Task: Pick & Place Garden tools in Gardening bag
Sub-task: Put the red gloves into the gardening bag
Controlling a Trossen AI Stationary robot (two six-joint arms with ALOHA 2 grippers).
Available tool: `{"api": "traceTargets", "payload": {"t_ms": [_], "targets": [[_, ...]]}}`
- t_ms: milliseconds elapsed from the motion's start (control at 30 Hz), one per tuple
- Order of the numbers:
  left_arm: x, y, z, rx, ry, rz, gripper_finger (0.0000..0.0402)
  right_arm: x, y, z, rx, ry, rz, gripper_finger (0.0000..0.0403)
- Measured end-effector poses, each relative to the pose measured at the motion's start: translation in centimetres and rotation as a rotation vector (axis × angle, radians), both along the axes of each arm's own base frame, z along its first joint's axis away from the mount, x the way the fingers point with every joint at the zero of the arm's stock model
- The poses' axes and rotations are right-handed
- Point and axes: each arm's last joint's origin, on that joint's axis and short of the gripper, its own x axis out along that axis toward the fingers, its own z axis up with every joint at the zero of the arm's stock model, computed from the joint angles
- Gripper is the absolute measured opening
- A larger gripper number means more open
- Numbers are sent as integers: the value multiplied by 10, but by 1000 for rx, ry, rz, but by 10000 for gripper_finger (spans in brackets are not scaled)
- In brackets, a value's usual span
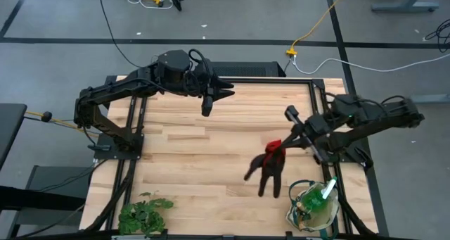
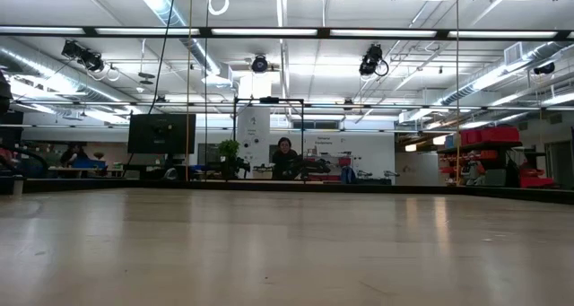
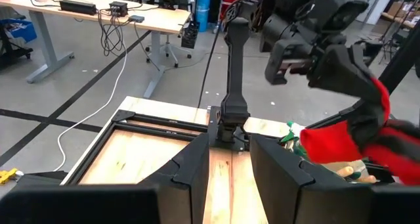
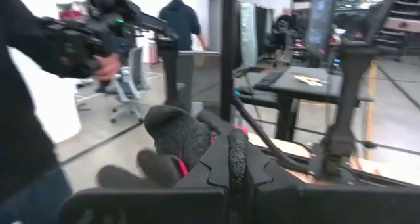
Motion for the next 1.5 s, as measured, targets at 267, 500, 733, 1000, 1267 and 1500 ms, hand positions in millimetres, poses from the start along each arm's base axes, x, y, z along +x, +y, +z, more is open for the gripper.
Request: {"api": "traceTargets", "payload": {"t_ms": [267,500,733,1000,1267,1500], "targets": [[0,0,0,0,0,0,117,-26,7,10,68,-22,169,2],[0,0,0,0,0,0,117,-47,11,17,144,-10,358,2],[0,0,0,0,1,1,117,-63,10,22,173,-18,468,2],[0,0,0,0,0,1,117,-78,4,24,176,-43,417,1],[0,0,0,0,0,1,117,-85,4,15,149,44,414,1],[0,0,0,2,1,10,117,-86,8,7,98,98,388,1]]}}
